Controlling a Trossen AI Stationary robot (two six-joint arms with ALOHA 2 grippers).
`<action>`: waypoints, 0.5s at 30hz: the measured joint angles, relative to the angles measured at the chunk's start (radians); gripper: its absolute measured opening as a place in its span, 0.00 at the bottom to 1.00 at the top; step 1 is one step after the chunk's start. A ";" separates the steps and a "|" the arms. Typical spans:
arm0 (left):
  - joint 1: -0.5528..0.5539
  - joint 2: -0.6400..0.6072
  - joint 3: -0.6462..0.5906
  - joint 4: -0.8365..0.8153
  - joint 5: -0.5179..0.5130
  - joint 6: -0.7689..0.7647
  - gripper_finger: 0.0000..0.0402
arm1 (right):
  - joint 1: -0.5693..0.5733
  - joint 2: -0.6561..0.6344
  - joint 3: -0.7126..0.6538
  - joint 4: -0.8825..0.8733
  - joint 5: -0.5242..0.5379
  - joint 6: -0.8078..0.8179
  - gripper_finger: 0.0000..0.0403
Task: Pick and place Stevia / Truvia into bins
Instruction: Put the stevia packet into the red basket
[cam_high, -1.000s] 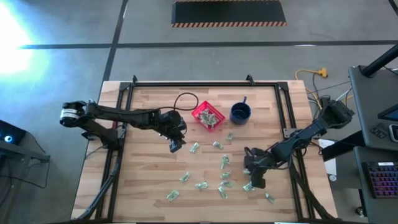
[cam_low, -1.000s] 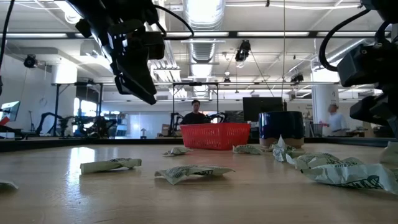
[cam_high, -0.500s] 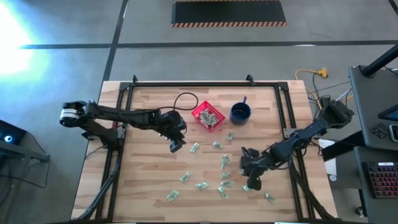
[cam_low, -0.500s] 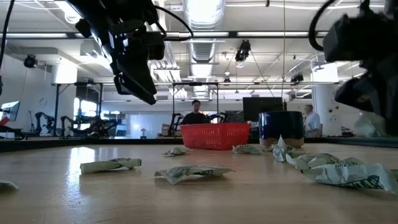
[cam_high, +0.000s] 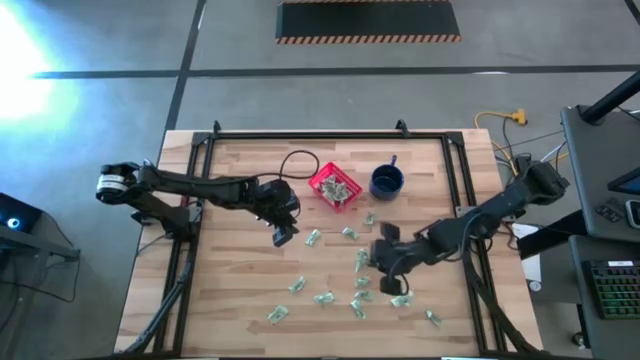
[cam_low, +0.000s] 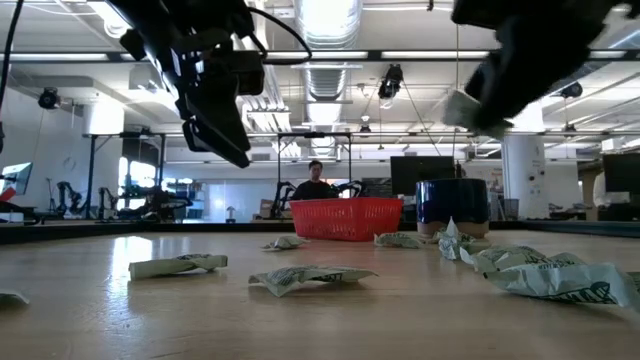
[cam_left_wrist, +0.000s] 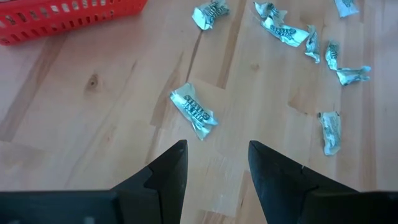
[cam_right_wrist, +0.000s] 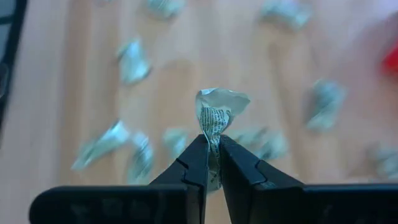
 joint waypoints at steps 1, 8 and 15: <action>-0.005 0.000 0.000 0.000 0.000 0.000 0.38 | -0.015 0.000 0.013 0.000 0.029 -0.021 0.07; -0.050 0.000 0.000 -0.001 0.001 0.000 0.38 | -0.158 0.000 0.121 0.009 0.252 -0.209 0.07; -0.070 0.000 0.000 -0.001 0.000 -0.001 0.38 | -0.376 0.000 0.166 0.014 0.313 -0.262 0.07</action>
